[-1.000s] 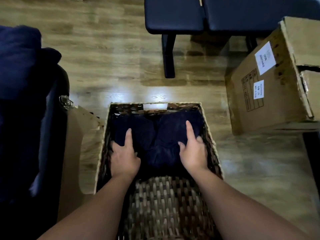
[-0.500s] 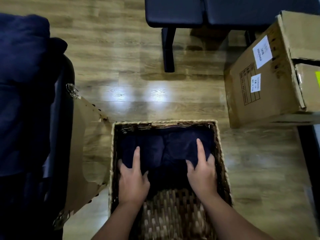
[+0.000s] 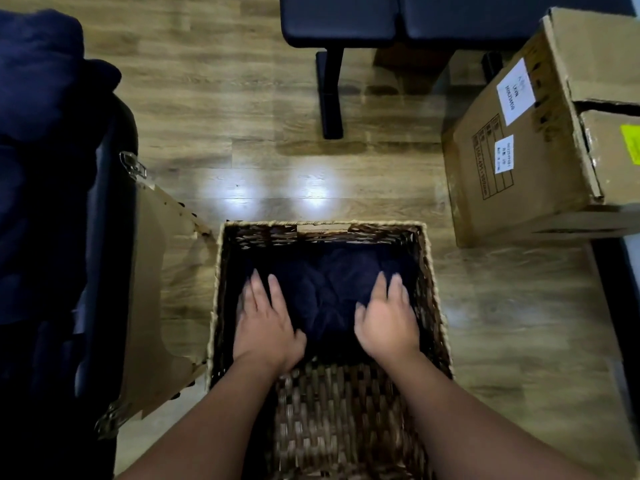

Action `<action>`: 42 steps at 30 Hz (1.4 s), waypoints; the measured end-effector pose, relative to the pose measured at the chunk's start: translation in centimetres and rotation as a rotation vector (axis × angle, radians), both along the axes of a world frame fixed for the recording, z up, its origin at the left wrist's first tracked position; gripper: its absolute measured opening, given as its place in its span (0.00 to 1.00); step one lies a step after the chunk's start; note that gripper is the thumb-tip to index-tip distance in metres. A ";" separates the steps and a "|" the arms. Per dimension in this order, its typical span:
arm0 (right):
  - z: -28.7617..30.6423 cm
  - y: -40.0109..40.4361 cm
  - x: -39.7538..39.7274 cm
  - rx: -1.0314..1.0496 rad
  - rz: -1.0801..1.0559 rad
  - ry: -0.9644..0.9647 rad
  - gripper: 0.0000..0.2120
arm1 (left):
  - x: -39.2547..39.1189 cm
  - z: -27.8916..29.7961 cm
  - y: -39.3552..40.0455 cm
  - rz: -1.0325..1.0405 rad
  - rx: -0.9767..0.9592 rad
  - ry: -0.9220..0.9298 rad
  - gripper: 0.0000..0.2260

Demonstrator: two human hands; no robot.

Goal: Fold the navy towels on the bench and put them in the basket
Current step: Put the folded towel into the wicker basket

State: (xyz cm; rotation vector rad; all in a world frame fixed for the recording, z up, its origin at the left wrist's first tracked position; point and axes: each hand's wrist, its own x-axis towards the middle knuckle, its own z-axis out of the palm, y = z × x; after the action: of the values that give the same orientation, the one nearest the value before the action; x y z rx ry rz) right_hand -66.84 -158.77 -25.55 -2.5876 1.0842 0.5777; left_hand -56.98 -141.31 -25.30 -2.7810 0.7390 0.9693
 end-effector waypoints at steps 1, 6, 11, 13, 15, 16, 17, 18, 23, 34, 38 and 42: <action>-0.1 -0.5 0.2 0.042 -0.023 0.011 0.35 | 0.2 -0.6 0.3 0.020 -0.028 0.040 0.49; 1.4 0.3 0.1 0.044 -0.016 -0.008 0.33 | 0.0 -0.9 0.7 0.033 -0.166 0.048 0.45; 2.7 2.7 -0.4 -0.115 0.264 -0.087 0.36 | -0.8 0.0 1.0 -0.161 -0.217 -0.170 0.42; 2.0 2.3 0.0 -0.051 0.082 0.050 0.39 | -0.9 -0.2 1.7 -0.130 -0.139 -0.113 0.42; 1.0 1.4 0.4 0.032 -0.044 0.117 0.39 | -0.8 -0.4 2.0 -0.142 -0.058 -0.093 0.44; 0.9 1.1 0.7 0.059 -0.064 0.122 0.38 | -0.8 -0.4 1.9 -0.144 -0.034 -0.090 0.45; 1.0 0.9 0.8 0.074 -0.068 0.123 0.37 | -0.9 -0.3 1.8 -0.132 -0.025 -0.087 0.45; 1.2 0.8 0.8 0.077 -0.059 0.119 0.35 | -1.0 -0.3 1.7 -0.120 -0.022 -0.084 0.45; 3.0 2.8 -1.5 -0.092 0.241 -0.054 0.40 | -2.5 0.5 3.0 -0.175 -0.080 -0.171 0.41; 1.9 1.6 -2.5 0.160 -0.058 0.121 0.47 | -4.2 1.1 2.3 -0.141 0.040 -0.102 0.29; 2.2 2.3 -3.9 0.191 0.012 0.141 0.46 | -4.0 2.6 1.9 -0.133 0.023 -0.066 0.32; 3.4 3.9 -4.5 0.199 0.077 0.079 0.37 | -4.0 4.9 2.1 -0.132 0.032 -0.025 0.27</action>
State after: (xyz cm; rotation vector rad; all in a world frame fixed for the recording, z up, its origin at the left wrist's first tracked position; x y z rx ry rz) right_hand -71.36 -154.88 -22.15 -2.4607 0.9026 0.7701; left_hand -60.97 -139.19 -20.42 -2.6731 0.8821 0.9120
